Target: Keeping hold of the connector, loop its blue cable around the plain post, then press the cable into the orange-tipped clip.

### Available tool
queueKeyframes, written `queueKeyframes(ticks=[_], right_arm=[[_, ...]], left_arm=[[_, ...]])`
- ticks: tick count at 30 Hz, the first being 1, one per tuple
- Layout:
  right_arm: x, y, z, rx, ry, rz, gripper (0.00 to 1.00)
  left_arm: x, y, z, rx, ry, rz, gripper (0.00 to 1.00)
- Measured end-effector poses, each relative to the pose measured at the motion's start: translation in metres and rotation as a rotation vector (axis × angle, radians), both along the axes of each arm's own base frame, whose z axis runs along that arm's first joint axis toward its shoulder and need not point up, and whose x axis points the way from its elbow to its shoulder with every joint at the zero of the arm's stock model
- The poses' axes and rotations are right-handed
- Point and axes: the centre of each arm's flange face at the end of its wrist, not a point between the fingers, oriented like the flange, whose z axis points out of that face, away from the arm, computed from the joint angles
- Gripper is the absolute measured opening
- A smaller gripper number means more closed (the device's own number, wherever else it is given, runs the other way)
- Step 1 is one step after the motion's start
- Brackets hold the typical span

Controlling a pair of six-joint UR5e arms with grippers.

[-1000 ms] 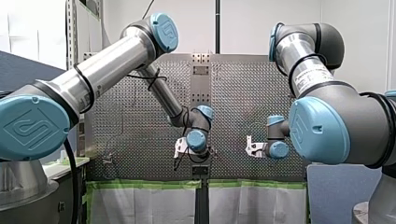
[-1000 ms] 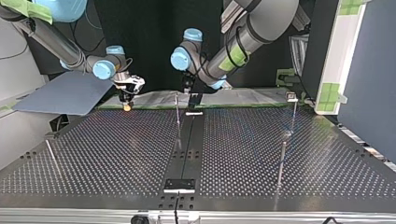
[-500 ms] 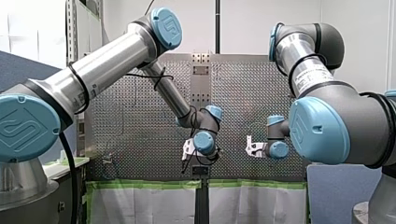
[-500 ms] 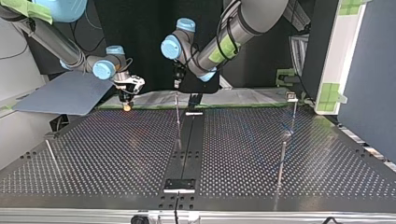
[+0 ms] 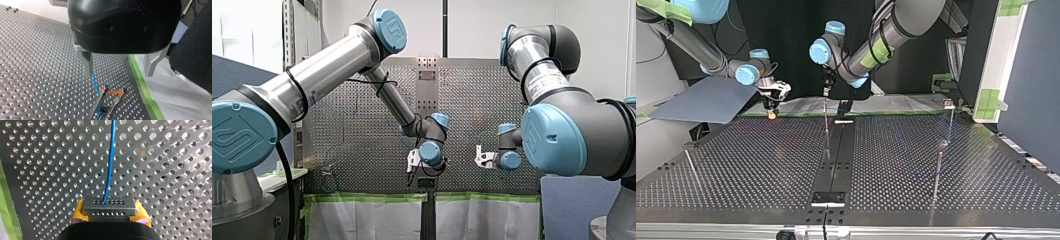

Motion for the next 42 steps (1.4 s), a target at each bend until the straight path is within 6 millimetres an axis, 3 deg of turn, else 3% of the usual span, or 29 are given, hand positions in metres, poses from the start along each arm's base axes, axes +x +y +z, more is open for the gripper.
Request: queueKeyframes(ticks=[42], right_arm=[[0.001, 0.000, 0.000, 0.003, -0.003, 0.000, 0.00]], left_arm=[[0.002, 0.017, -0.003, 0.029, 0.042, 0.075, 1.00]])
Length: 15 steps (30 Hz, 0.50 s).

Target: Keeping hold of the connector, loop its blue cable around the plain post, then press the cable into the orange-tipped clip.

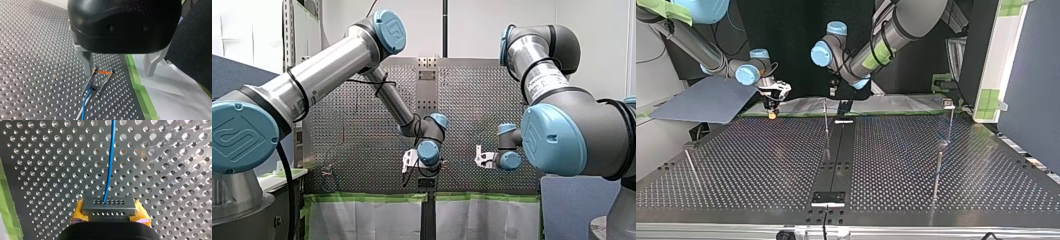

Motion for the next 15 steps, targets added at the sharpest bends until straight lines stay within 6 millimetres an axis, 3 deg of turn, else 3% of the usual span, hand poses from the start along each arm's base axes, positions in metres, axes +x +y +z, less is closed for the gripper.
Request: queueKeyframes(ticks=[9, 15], right_arm=[[0.000, 0.000, 0.000, 0.000, 0.000, 0.000, 0.00], [0.000, 0.000, 0.000, 0.000, 0.000, 0.000, 0.00]], left_arm=[[-0.008, 0.012, -0.007, 0.023, 0.024, -0.004, 1.00], [-0.016, 0.020, 0.007, -0.007, 0.005, -0.014, 1.00]])
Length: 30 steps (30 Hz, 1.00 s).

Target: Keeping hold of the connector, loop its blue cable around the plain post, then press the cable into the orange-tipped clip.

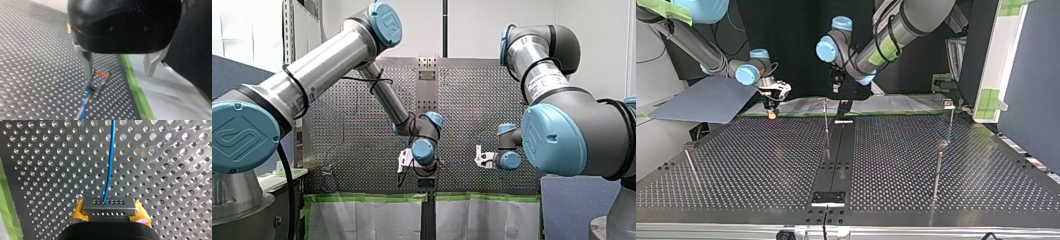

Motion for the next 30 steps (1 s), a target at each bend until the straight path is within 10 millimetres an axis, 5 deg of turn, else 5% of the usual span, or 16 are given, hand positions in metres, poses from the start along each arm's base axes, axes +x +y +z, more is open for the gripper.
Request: queueKeyframes(ticks=[30], right_arm=[[0.004, 0.003, -0.001, 0.020, -0.032, -0.003, 0.00]], left_arm=[[-0.054, 0.034, 0.092, -0.345, -0.148, -0.032, 1.00]])
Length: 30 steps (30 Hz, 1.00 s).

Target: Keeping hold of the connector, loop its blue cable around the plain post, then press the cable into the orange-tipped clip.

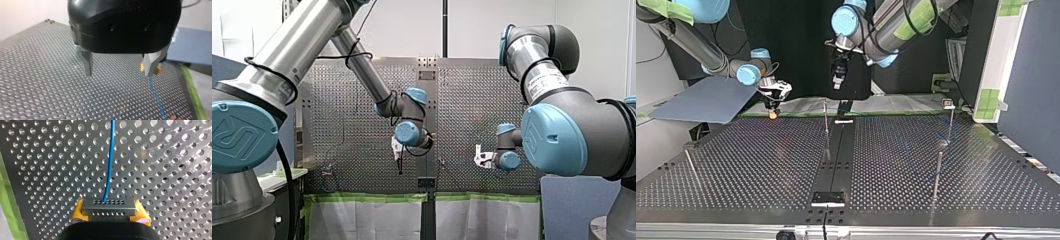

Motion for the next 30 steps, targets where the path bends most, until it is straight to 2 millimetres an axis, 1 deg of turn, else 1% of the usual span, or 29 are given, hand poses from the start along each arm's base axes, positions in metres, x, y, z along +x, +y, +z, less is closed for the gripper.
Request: queueKeyframes(ticks=[6, 17, 22, 30], right_arm=[[0.002, 0.001, 0.000, 0.004, -0.007, 0.003, 0.00], [0.002, 0.001, 0.000, 0.001, -0.008, 0.002, 0.00], [0.003, 0.001, 0.000, -0.001, -0.009, 0.002, 0.00], [0.003, 0.001, 0.000, -0.001, -0.009, 0.002, 0.00]], left_arm=[[-0.017, 0.010, 0.012, -0.018, -0.009, -0.006, 1.00], [-0.054, 0.037, 0.032, -0.017, -0.010, -0.011, 1.00], [-0.060, 0.043, 0.035, -0.017, -0.011, -0.011, 1.00], [-0.061, 0.043, 0.035, -0.017, -0.011, -0.011, 1.00]])
